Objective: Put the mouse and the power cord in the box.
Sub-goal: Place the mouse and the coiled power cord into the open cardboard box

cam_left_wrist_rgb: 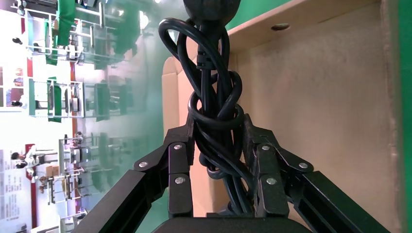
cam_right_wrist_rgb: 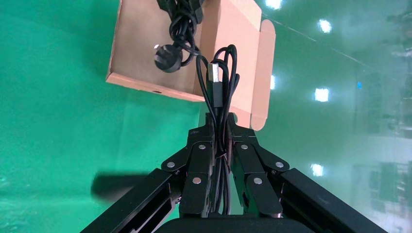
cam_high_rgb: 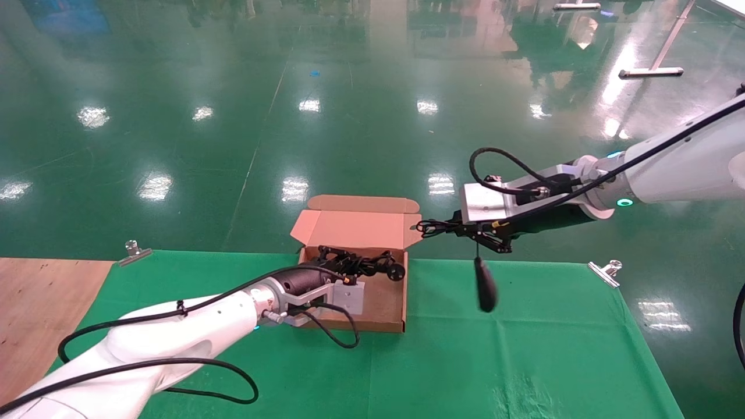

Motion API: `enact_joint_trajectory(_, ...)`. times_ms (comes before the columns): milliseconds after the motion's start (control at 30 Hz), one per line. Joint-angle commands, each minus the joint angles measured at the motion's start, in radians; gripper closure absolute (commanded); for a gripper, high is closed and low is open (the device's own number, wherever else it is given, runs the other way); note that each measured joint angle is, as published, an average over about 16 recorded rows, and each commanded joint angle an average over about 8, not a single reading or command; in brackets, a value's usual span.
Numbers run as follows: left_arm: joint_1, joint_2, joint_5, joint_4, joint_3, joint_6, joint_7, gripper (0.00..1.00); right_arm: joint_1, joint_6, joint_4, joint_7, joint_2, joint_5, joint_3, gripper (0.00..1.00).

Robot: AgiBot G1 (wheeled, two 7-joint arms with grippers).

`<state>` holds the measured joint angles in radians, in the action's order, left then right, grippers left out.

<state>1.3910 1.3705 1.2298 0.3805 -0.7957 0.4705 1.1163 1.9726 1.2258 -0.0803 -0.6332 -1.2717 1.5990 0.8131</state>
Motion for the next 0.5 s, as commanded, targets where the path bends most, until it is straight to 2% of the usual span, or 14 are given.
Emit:
enact_joint_trajectory(33, 0.002, -0.001, -0.016, 0.004, -0.026, -0.01, -0.009, 0.0, -0.002, -0.001, 0.01, -0.01, 0.0, -0.004, -0.003, 1.0)
enact_joint_trajectory(333, 0.012, -0.002, -0.084, 0.009, -0.109, -0.038, -0.019, 0.0, -0.001, 0.068, 0.038, -0.028, -0.012, -0.013, -0.007, 1.0)
enact_joint_trajectory(500, 0.023, -0.007, -0.164, -0.003, -0.114, -0.028, -0.056, 0.0, 0.003, 0.102, 0.046, -0.027, -0.033, -0.011, -0.005, 1.0)
